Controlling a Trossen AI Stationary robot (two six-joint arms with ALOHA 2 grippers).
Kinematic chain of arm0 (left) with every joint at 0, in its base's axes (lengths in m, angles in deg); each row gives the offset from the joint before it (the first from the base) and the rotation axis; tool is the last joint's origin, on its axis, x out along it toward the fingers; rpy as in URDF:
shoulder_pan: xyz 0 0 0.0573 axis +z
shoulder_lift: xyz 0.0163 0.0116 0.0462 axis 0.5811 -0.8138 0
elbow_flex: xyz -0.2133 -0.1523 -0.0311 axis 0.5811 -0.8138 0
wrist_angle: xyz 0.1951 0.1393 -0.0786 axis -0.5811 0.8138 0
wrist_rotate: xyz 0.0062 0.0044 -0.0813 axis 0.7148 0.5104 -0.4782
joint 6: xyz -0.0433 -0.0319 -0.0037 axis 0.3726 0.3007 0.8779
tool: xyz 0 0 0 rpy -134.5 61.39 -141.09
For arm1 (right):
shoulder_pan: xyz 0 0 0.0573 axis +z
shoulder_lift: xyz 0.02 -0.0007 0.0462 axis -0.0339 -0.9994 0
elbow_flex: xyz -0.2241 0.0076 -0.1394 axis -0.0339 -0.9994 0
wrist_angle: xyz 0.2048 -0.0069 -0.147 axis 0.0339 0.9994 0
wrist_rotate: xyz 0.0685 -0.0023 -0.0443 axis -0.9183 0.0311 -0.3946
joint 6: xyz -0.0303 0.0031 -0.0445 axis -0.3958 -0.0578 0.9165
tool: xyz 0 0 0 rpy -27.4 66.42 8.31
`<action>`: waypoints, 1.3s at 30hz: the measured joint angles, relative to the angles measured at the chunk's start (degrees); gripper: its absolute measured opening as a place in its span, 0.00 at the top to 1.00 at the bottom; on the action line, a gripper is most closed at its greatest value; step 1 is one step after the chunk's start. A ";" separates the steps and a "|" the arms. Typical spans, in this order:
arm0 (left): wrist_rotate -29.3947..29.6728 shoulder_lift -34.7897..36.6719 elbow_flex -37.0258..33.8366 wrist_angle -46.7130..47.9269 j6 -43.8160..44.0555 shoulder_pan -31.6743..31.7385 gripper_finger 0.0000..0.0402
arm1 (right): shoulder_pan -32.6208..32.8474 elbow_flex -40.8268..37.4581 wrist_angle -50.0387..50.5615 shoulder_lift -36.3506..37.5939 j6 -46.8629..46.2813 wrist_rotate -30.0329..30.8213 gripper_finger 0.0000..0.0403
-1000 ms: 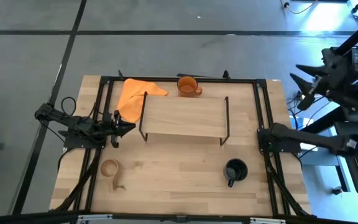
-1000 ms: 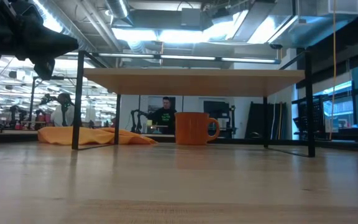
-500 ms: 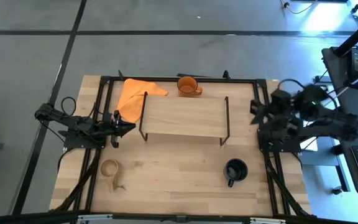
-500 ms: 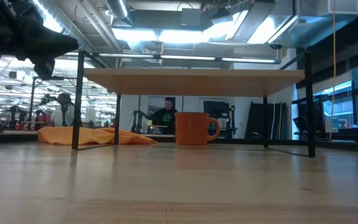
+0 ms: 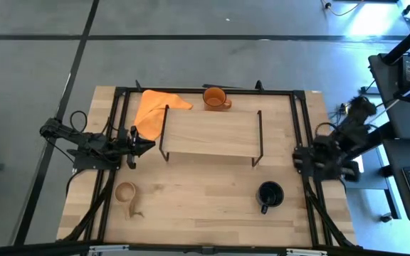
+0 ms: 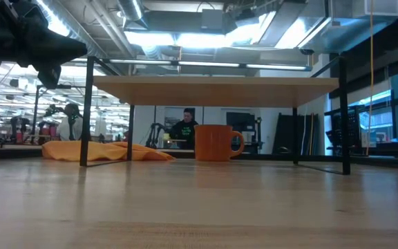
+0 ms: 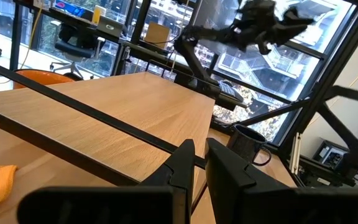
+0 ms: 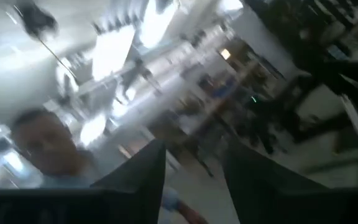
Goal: Stack small to large cups/mugs on shelf
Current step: Put the blue mug on the shelf
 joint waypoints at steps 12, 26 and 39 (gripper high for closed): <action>0.00 0.00 0.00 0.00 0.00 -0.02 0.92 | 11.79 37.95 84.84 -18.40 -17.44 17.00 0.76; 0.00 0.00 0.00 -0.01 -0.01 0.00 0.92 | 10.83 41.82 91.48 -38.29 -31.39 2.63 0.78; 0.00 0.00 0.00 0.00 0.01 -0.02 0.92 | 1.42 41.25 90.57 -44.34 -27.52 4.80 0.39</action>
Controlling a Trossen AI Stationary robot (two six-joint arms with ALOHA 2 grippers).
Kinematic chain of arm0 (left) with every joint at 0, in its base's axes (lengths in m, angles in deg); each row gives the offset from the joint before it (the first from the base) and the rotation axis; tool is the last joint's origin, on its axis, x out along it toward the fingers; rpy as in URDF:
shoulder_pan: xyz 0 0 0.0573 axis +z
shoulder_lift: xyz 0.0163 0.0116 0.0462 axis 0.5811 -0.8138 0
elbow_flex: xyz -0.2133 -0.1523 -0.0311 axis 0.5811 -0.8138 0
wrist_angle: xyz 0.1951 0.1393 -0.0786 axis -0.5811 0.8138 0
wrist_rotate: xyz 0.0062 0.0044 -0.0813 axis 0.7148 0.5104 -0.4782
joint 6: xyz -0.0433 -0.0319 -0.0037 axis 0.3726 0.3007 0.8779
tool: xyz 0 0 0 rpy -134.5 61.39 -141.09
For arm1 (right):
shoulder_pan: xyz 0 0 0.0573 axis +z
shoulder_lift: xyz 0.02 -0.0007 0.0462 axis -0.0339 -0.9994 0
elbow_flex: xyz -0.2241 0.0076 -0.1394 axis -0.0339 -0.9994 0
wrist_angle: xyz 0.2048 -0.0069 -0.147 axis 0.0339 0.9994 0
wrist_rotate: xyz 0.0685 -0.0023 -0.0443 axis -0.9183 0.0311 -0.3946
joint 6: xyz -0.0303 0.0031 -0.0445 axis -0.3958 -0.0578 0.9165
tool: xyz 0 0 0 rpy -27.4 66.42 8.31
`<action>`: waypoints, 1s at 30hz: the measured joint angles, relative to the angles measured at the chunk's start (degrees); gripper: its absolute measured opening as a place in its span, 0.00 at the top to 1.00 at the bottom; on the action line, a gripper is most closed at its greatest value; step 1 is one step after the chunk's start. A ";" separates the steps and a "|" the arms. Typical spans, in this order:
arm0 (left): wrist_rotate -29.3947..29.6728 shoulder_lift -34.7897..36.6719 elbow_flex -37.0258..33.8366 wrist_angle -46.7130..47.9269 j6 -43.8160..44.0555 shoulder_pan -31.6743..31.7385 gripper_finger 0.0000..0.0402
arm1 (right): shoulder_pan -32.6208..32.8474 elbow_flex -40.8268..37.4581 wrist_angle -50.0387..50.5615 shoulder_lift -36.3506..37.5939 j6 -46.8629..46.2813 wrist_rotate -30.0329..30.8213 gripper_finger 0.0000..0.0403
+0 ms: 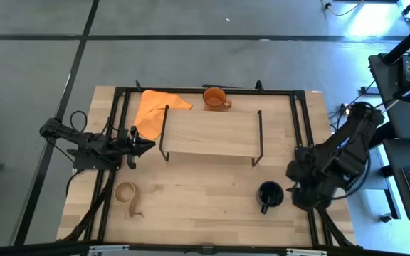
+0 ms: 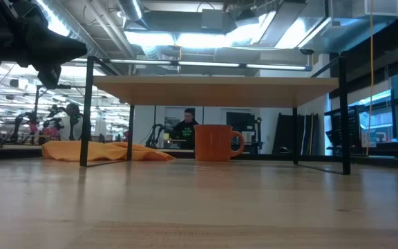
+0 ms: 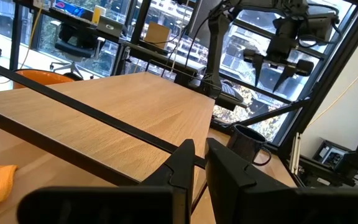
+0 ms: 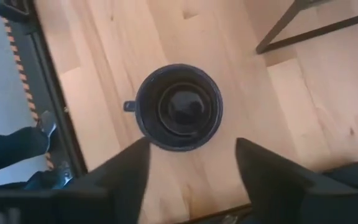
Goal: Stack small to large cups/mugs on shelf
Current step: Put the blue mug on the shelf
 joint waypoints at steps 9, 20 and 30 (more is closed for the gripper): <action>0.00 0.00 0.00 0.01 -0.01 0.00 0.92 | -2.93 -17.13 -12.04 0.48 1.33 -6.25 0.30; 0.00 0.00 0.00 -0.01 -0.01 0.01 0.92 | -8.96 -28.88 -25.18 5.18 3.07 -6.07 0.35; 0.00 0.00 0.00 0.00 -0.01 0.00 0.92 | -13.49 -33.77 -27.06 5.15 6.18 -3.71 0.35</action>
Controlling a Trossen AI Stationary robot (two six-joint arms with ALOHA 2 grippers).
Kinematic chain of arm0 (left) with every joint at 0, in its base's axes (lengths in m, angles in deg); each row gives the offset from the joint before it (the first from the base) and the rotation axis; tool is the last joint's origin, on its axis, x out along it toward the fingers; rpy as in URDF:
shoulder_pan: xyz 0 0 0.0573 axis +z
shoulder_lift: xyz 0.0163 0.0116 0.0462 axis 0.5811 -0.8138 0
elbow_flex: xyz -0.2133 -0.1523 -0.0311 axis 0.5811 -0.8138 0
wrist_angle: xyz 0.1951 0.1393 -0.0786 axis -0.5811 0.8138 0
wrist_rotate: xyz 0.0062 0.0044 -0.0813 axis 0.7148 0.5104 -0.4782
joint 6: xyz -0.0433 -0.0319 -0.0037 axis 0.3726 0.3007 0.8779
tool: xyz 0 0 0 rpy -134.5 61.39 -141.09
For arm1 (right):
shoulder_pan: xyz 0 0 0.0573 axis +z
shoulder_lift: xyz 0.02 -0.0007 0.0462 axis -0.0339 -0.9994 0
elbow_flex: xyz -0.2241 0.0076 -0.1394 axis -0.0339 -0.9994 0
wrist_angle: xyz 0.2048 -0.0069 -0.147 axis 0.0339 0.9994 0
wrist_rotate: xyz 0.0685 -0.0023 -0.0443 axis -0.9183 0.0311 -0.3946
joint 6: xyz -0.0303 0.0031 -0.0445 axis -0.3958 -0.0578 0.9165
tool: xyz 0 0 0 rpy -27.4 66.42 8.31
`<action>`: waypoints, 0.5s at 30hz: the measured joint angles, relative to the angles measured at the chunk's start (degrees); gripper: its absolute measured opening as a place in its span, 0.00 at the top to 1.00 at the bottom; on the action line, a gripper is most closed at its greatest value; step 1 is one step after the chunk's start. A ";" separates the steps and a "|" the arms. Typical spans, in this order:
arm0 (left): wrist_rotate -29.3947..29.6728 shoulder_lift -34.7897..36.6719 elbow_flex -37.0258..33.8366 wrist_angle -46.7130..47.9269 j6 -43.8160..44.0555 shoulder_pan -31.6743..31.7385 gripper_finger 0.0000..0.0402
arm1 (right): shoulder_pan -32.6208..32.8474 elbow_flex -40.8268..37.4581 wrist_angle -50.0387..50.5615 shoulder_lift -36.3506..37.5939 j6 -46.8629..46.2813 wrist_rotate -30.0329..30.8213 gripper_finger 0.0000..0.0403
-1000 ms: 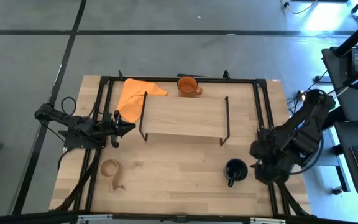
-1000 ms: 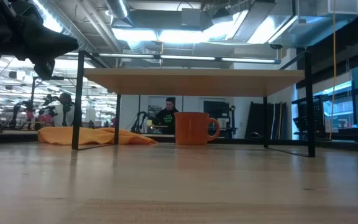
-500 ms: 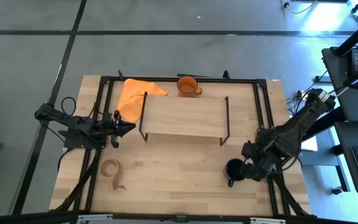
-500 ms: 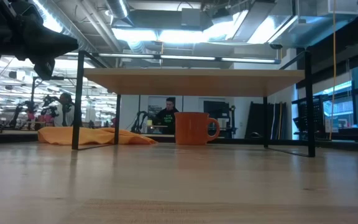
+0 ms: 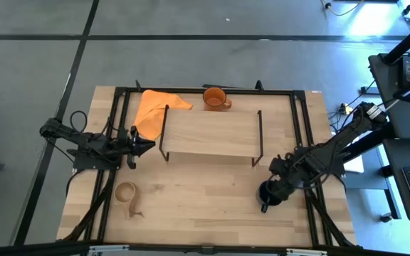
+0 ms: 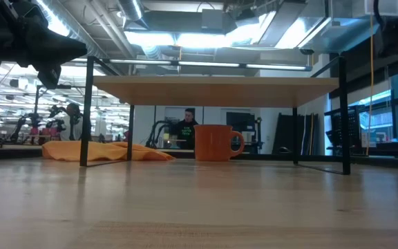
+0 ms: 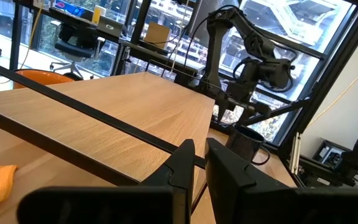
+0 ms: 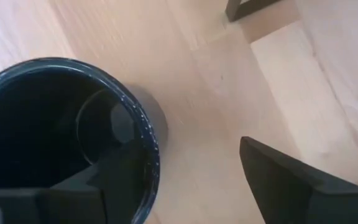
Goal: Stack small to large cups/mugs on shelf
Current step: Put the blue mug on the shelf
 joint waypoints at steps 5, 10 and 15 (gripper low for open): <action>0.00 0.00 0.00 0.00 0.00 0.01 0.92 | -0.03 -0.63 -0.28 -0.12 1.54 -0.61 0.36; 0.00 0.00 0.00 -0.01 -0.01 -0.01 0.92 | -0.03 -0.63 -0.32 -0.12 5.98 -1.32 0.49; 0.00 0.00 0.00 -0.01 0.00 0.00 0.92 | -0.03 -0.63 -0.39 -0.12 10.07 -1.53 0.75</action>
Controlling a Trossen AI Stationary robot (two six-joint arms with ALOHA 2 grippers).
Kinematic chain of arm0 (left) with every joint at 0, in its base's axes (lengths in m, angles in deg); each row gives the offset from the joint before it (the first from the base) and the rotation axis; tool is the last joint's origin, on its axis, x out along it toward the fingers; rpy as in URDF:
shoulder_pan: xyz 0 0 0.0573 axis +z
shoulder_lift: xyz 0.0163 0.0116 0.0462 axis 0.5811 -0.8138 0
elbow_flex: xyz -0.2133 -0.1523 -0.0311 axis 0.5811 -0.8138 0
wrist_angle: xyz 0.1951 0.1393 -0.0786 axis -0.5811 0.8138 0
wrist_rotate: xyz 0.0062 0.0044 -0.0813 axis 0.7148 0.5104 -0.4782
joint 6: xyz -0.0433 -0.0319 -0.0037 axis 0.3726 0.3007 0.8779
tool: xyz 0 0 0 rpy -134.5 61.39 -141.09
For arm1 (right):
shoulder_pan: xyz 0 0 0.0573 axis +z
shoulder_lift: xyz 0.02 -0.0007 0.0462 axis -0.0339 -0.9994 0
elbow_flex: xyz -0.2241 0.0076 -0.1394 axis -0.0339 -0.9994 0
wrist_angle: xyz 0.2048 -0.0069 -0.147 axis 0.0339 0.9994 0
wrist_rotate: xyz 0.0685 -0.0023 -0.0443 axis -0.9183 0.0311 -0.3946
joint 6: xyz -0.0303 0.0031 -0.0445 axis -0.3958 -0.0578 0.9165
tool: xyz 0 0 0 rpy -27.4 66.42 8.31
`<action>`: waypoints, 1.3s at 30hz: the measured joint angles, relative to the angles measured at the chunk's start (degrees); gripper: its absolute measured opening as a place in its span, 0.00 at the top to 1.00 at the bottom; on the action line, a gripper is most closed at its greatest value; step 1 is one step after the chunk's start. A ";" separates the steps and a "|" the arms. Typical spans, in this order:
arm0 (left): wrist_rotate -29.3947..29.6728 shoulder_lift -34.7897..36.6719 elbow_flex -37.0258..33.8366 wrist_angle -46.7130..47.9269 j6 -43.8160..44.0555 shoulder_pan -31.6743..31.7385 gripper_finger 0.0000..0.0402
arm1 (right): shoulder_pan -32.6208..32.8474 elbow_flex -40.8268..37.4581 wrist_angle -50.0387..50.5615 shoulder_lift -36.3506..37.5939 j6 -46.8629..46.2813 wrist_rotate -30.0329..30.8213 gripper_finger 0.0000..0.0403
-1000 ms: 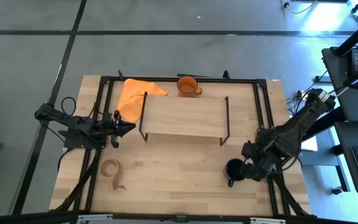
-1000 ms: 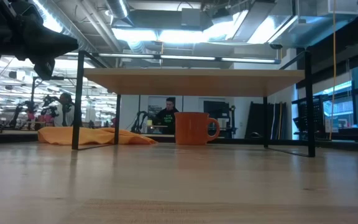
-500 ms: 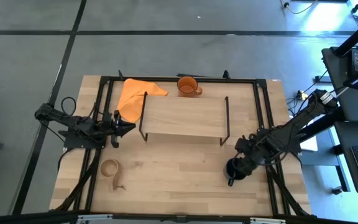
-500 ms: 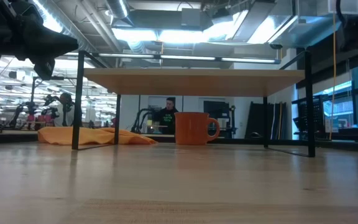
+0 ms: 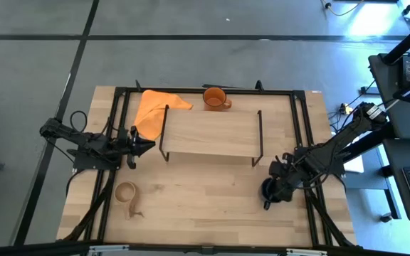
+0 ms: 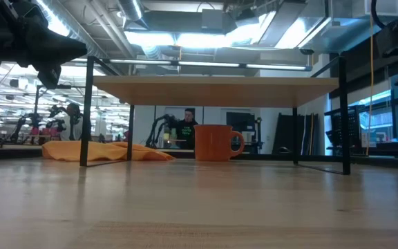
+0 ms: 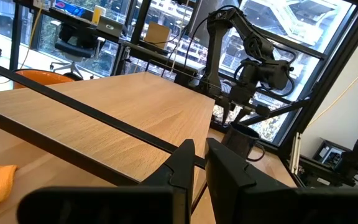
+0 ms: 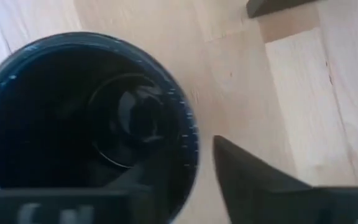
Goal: Stack small to large cups/mugs on shelf
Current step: Put the blue mug on the shelf
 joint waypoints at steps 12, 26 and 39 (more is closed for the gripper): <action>0.00 0.00 0.00 0.02 -0.01 -0.01 0.92 | -2.63 0.21 -0.89 0.04 6.58 -4.04 0.93; 0.00 -0.01 0.00 0.01 0.00 -0.01 0.92 | -5.36 31.52 19.94 -0.35 13.25 -8.69 0.94; 0.00 -0.02 0.00 0.02 0.01 -0.01 0.92 | -22.38 66.70 33.11 -19.38 44.27 0.22 0.94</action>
